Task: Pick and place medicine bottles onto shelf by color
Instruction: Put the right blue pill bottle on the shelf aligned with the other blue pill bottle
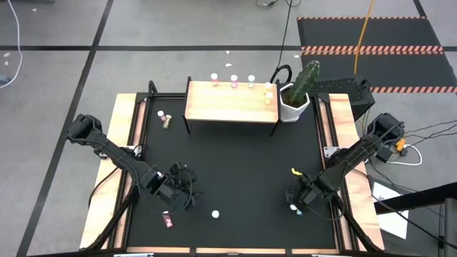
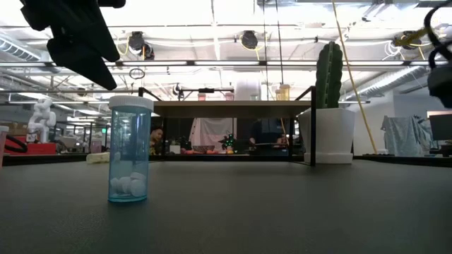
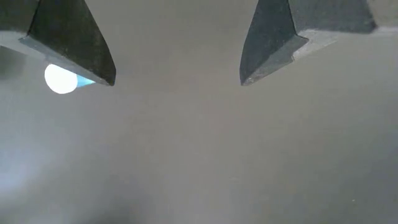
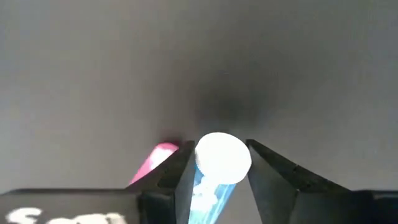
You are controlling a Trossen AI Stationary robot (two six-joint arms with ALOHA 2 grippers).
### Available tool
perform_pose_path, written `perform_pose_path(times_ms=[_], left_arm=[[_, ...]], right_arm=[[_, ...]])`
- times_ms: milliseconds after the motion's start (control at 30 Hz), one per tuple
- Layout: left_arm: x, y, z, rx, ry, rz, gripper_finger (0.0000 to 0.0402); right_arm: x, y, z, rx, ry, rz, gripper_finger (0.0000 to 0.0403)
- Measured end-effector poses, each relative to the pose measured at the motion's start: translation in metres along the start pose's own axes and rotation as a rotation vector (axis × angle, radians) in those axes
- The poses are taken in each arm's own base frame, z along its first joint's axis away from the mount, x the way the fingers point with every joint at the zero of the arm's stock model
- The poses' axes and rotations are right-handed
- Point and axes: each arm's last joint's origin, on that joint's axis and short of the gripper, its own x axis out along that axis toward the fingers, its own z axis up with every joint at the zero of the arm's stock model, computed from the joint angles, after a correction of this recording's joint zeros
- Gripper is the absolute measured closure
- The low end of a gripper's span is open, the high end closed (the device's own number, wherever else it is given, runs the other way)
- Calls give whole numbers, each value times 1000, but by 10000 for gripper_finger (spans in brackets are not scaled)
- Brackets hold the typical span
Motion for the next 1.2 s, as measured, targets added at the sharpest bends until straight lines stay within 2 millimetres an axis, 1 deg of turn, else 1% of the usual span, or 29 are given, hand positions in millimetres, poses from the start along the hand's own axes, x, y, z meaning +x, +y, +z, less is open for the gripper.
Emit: perform_pose_path(times_ms=[167,333,467,533,633,700,800,900,967,1067,1133,1200], left_arm=[[3,3,4,-18,-3,10,57],[7,8,14,-34,-18,14,57],[13,11,29,-38,-40,-41,57],[16,11,39,-35,-66,-96,57],[20,12,59,-24,-136,-201,57],[21,15,75,-30,-207,-264,57],[23,26,101,-76,-333,-326,57],[23,42,127,-102,-452,-370,57],[23,54,141,-71,-512,-409,57],[28,70,157,-6,-576,-448,57],[33,78,163,-14,-601,-451,57],[39,85,168,-54,-620,-448,57]], right_arm=[[-17,-6,6,-30,-46,56,278],[-34,-16,17,-79,-148,106,278],[-51,-20,29,-133,-275,208,278],[-60,-20,36,-169,-359,286,278],[-73,-18,48,-178,-497,405,278],[-80,-14,54,-218,-585,468,278],[-90,-2,62,-335,-686,538,278],[-103,17,68,-499,-788,617,278],[-114,30,71,-618,-888,674,278],[-133,46,77,-817,-1045,756,278],[-145,53,83,-936,-1150,795,278],[-155,57,90,-1040,-1264,796,278]])
